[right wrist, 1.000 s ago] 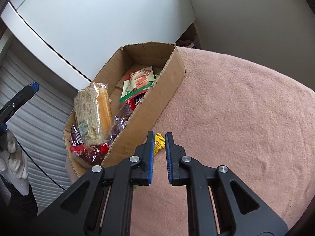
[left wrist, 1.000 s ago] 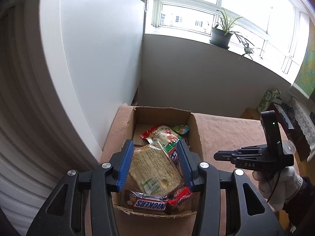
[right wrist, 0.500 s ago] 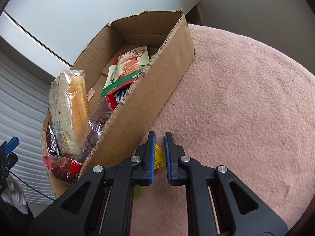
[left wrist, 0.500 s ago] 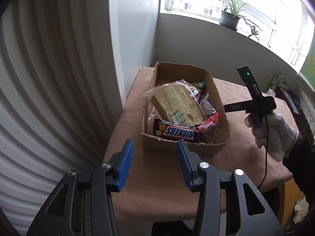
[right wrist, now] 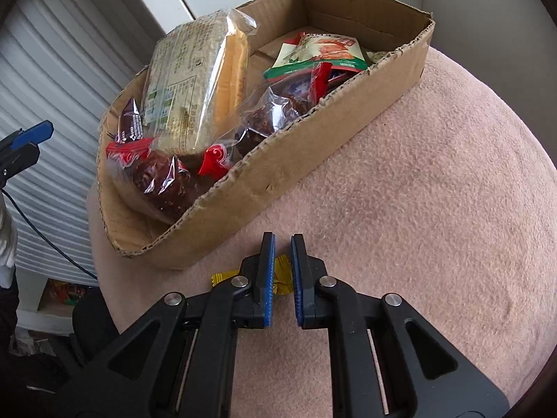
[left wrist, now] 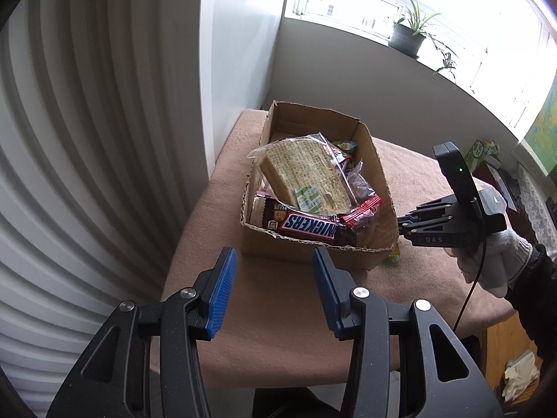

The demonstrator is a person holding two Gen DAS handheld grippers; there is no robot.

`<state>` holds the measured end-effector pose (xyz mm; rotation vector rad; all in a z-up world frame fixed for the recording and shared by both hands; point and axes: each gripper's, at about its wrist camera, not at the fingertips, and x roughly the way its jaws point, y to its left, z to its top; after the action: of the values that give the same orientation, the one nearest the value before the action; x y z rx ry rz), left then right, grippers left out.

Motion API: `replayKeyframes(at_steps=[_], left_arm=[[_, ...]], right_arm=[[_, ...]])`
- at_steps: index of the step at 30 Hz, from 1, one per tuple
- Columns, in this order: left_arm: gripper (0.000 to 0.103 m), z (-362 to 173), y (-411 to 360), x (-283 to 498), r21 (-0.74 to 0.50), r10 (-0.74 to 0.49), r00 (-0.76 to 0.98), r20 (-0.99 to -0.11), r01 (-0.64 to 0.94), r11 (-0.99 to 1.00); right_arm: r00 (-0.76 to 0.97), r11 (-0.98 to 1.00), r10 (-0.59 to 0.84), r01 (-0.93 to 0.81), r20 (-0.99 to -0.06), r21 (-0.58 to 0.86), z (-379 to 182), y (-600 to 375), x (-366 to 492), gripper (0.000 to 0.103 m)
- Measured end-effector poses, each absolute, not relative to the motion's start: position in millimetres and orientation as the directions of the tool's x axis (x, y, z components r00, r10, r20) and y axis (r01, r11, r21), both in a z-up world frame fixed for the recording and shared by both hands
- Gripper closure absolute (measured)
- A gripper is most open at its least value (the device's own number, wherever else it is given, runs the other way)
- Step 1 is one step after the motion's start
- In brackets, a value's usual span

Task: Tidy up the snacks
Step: 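Move both grippers to the yellow and green candies beside the box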

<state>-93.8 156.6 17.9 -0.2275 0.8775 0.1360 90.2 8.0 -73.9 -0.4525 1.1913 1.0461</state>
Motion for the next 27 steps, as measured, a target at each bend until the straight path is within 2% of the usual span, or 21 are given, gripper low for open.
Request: replayKeyframes(at_steps=[11, 17, 27], left_arm=[[0.059, 16.6, 149.8, -96.1, -0.154, 0.003, 0.634, -0.773, -0.192, 0.969], [0.059, 16.1, 144.2, -94.6, -0.169, -0.017, 0.639, -0.769, -0.178, 0.969], [0.059, 19.8, 146.7, -103.8, -0.175, -0.018, 0.642, -0.766, -0.182, 0.968]], right_arm=[[0.106, 0.511, 0.358, -0.854, -0.928, 0.1, -68.9, -50.4, 49.9, 0.094], [0.107, 0.535, 0.487, -0.821, -0.867, 0.199, -43.6, -44.2, 29.2, 0.094], [0.097, 0.549, 0.458, -0.813, -0.884, 0.195, -72.9, -13.2, 21.8, 0.094]])
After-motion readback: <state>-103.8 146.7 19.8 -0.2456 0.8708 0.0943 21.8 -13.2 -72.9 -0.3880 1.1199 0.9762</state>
